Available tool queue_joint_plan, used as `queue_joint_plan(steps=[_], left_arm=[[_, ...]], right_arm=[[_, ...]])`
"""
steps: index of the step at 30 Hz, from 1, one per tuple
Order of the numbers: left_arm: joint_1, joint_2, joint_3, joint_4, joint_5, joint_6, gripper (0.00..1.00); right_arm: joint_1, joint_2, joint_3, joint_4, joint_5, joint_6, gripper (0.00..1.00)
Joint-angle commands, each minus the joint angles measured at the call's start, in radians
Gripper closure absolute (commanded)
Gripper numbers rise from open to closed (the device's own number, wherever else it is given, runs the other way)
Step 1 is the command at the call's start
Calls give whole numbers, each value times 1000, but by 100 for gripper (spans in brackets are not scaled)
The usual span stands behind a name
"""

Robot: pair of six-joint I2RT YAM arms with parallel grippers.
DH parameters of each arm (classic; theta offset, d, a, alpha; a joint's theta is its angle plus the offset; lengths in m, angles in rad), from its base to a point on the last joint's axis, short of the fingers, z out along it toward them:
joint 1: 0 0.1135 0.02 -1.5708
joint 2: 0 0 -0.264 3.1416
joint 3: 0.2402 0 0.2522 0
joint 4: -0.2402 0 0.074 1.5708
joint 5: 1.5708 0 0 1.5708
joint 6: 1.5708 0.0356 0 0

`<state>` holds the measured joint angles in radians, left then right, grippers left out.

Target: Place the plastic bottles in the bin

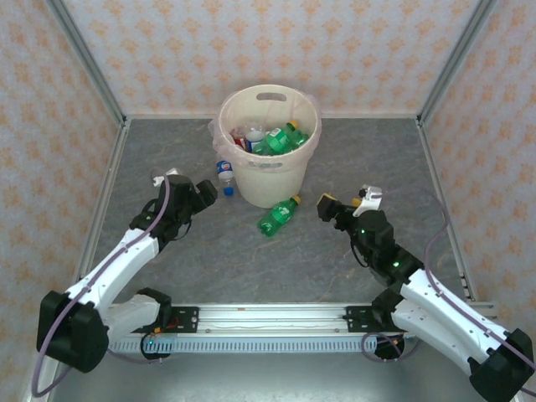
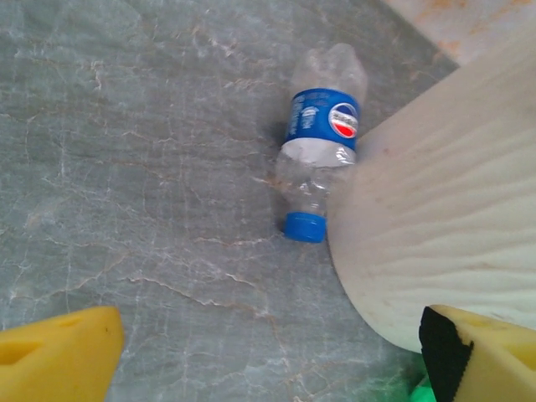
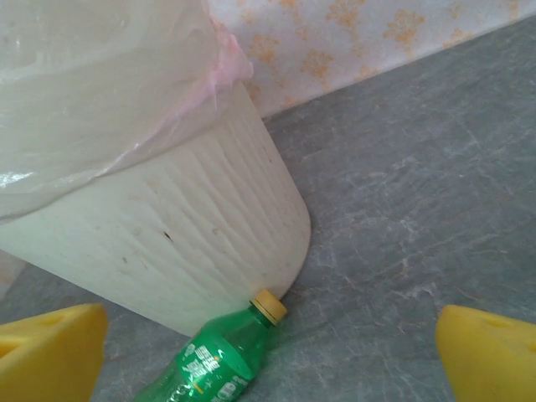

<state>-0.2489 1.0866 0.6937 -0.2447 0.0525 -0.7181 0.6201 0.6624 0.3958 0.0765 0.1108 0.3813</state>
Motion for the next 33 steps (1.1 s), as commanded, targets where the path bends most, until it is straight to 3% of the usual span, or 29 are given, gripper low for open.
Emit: queue_joint_plan(steps=[1,6,10,22,33], left_arm=[[62,72,37,91,138,72,8],[187,262,97,203,378,126,6],[231,416,180,254,475,169,6],[237,861,532,130,579,256,11],[237,972,643,78,604,296,13]], right_arm=[[-3,-10,-83,188,-59,30,0],[-3,-10,-131,256,-95,8,0],[-3,0,-181,325,-124,28,0],[-3,22,-180,290,-85,61,0],[-5,42,-178,292,-76,64,0]])
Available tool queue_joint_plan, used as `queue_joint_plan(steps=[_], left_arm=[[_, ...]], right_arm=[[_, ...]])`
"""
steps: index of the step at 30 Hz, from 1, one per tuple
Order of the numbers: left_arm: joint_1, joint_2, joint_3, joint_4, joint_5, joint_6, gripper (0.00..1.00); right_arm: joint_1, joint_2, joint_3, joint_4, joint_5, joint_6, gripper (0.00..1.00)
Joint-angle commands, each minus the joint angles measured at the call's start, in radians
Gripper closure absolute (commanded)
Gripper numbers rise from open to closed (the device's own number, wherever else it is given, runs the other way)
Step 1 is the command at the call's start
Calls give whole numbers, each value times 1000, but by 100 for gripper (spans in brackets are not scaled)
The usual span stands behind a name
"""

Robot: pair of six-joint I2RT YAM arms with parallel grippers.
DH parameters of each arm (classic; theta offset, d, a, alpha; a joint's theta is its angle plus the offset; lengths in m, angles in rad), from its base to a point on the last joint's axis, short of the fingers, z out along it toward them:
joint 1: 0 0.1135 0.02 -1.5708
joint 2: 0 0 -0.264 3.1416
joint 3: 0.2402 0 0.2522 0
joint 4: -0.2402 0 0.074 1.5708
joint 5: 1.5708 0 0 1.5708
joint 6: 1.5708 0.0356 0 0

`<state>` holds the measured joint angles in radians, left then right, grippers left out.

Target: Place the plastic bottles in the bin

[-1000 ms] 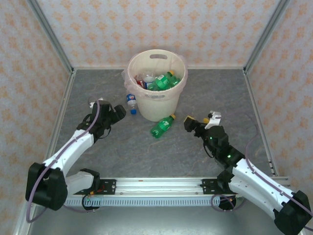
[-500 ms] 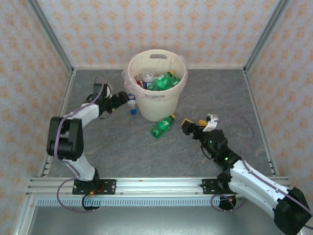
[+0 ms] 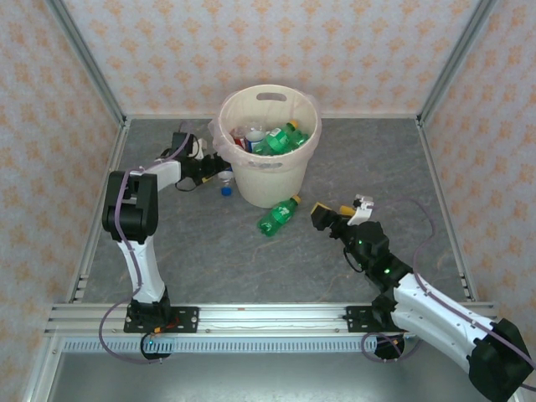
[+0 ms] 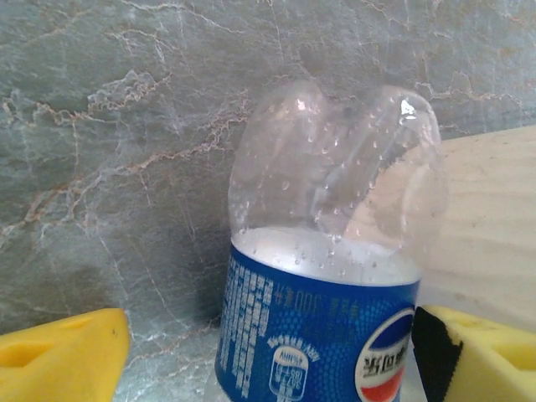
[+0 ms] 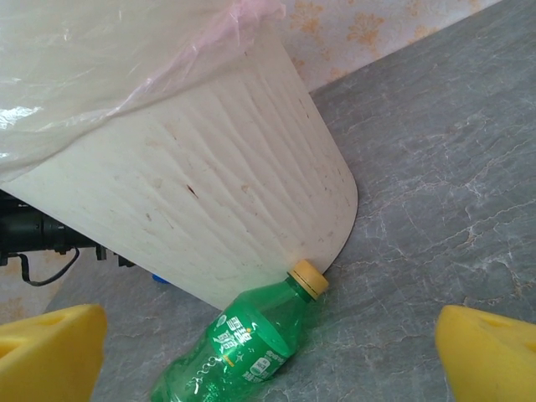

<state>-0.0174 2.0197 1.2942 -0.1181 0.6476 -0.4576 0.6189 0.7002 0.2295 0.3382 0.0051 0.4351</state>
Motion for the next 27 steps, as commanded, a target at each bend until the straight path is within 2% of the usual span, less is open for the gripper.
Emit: queue_joint_plan(steps=[1,8,13,19,21,27], left_arm=[[6,47,51,-51,10,37,13],[-8,94,84,-83,35,68,14],[-18,107,79,-83,-4,62,14],[-10,85,61,-98,-60,74,24],[1,67,41,-86,-60,72,31],[26,15,-5,-59,-80,53,37]], right_arm=[[-3,8,-11,31,32,11,0],[-10,60,5,20,36,20,0],[-15,58,5,21,34,28,0],[-25,43,1,15,36,34,0],[-27,39,2,14,35,35,0],[-33,32,1,9,33,38,0]])
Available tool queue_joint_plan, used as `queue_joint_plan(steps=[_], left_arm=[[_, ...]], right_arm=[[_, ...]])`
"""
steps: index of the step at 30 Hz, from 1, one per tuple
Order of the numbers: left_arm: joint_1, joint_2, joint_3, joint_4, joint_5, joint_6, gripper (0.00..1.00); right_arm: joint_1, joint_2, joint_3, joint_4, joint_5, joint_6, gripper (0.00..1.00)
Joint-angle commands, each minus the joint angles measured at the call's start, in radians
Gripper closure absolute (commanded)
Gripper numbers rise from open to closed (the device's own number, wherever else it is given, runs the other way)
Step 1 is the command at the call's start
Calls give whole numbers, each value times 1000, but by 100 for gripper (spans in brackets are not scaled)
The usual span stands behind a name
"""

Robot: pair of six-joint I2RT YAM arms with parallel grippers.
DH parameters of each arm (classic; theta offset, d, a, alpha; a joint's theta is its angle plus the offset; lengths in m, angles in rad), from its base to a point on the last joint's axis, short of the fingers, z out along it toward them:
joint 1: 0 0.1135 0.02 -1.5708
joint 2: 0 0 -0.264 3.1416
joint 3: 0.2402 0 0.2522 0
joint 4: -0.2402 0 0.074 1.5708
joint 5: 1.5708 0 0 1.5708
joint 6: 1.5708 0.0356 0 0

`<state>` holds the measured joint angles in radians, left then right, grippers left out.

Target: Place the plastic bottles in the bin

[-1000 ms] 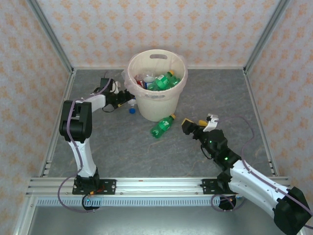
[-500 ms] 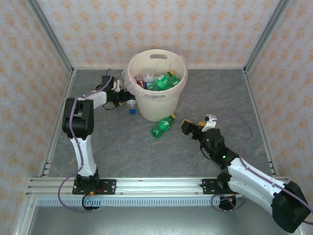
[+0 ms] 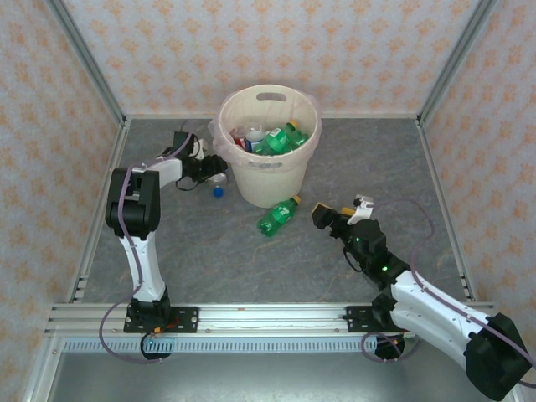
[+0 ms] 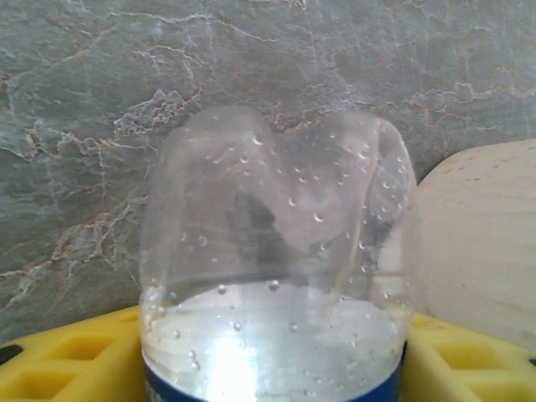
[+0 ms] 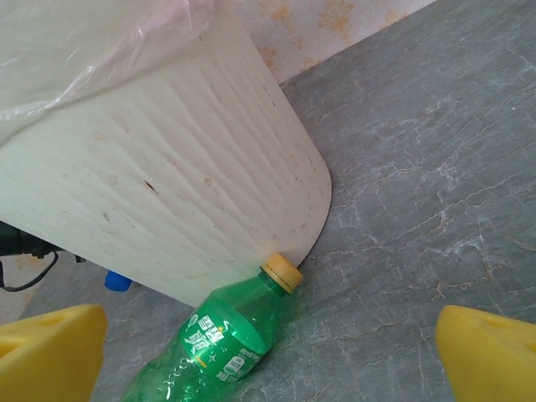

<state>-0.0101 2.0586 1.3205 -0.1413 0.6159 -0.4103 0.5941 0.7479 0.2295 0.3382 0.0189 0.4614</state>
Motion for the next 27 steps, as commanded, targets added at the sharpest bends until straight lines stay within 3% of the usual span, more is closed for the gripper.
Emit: queue_joint_plan(steps=[1,6,14,27], left_arm=[[19,-29,-34,-34,-43,6,40],[19,-111,-97,27,-39,-20,43],[20,-402,-249,157,-92,-122,43],[19,-880,-309,152,-194,-221,43]], right_arm=[[-10,-16,1,10,18,11,0],[-12,-22,1,4,23,8,0],[-13,-58,-9,18,-9,-4,0],[-11,-199,-56,167,-295,-15,0]])
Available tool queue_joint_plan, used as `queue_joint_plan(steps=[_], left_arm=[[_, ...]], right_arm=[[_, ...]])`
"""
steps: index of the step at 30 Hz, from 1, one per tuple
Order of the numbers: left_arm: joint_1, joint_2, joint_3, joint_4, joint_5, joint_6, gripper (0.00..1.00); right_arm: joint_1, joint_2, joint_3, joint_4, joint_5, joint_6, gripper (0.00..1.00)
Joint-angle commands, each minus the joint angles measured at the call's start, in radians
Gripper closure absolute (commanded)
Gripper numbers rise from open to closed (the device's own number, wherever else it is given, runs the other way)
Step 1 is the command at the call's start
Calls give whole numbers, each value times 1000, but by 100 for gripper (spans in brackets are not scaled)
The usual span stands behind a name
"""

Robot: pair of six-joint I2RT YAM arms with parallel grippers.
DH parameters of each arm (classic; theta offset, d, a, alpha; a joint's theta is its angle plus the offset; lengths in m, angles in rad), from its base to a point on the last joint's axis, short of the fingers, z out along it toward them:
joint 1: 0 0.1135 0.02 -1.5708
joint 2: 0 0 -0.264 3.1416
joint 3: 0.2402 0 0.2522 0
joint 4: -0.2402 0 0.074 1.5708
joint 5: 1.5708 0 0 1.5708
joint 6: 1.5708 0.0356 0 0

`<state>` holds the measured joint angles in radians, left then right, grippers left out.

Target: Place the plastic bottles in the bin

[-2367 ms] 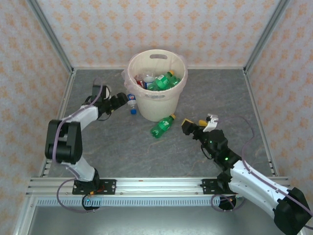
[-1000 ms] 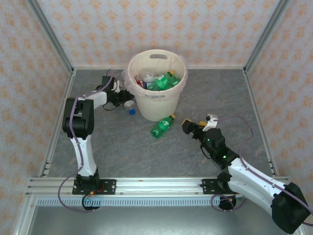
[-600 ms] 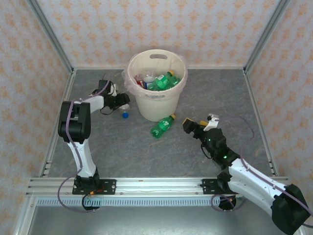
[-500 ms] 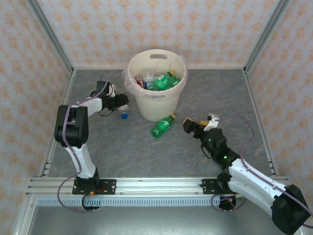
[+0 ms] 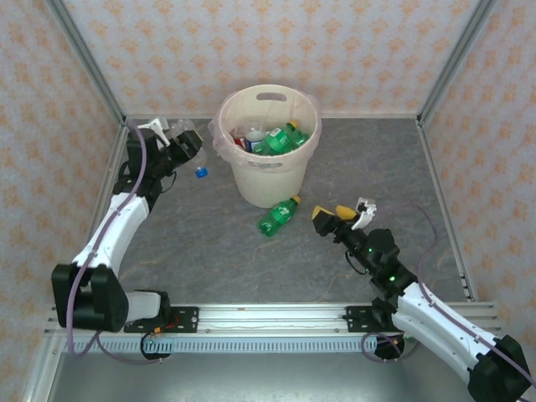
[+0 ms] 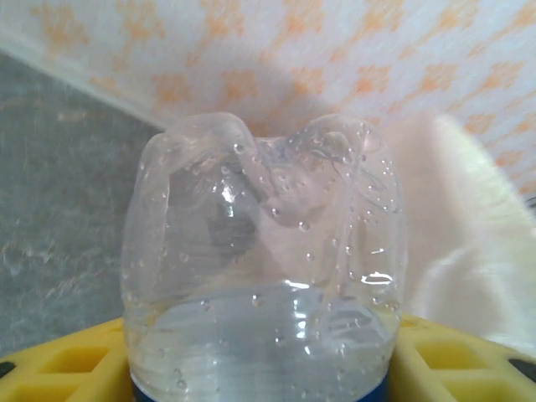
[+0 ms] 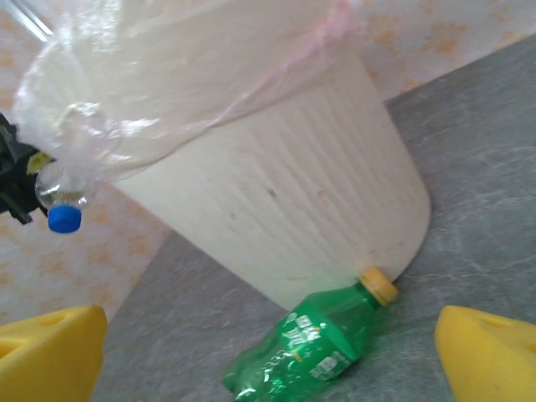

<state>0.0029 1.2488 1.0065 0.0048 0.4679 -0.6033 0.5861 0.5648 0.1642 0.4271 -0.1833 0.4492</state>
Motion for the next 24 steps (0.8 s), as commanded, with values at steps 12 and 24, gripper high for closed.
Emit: queue_joint_plan(steps=[12,24], left_arm=[[-162,-55,335,-144,-213,50,43],[-355,271,718,-302,-316,87,43]], right_arm=[[52,-6,236,-70,-193,43,0],[63,-27,334,-217,-162,44,0]])
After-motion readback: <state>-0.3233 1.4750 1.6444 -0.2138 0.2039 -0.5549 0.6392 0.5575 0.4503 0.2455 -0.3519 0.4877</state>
